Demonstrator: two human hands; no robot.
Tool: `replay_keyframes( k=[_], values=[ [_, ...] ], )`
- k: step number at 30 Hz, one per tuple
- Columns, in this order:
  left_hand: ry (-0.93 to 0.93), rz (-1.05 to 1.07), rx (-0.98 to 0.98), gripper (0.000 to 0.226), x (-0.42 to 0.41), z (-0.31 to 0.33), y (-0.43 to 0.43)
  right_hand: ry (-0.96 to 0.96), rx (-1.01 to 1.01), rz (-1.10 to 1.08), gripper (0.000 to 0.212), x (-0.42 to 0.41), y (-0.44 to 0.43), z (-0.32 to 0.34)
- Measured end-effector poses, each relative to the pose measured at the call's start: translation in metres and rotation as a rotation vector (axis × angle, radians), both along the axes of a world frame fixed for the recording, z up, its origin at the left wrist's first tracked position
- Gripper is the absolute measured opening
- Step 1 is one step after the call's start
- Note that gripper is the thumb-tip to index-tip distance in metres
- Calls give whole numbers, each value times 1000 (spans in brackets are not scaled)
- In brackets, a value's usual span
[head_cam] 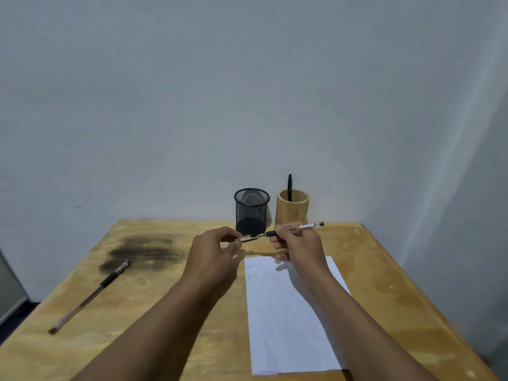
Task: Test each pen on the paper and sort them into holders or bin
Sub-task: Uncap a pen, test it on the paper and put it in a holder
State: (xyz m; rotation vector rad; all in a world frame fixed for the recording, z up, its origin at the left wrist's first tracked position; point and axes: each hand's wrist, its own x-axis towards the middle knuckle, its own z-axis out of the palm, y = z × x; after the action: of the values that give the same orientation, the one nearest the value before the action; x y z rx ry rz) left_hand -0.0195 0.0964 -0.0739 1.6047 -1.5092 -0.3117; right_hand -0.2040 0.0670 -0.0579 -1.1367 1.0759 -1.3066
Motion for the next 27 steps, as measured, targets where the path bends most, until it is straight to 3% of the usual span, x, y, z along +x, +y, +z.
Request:
replay_keyframes(
  k=[9,18,27],
  values=[
    [125,-115,-26,8,-6,26,20,38,-66,101,7,-6,11,16],
    [448,-247,-14,10,-14,36,27,-142,-22,214,5,-14,20,30],
    [468,-194,-49,17,-17,37,27,-302,18,207,7,-6,25,25]
  ],
)
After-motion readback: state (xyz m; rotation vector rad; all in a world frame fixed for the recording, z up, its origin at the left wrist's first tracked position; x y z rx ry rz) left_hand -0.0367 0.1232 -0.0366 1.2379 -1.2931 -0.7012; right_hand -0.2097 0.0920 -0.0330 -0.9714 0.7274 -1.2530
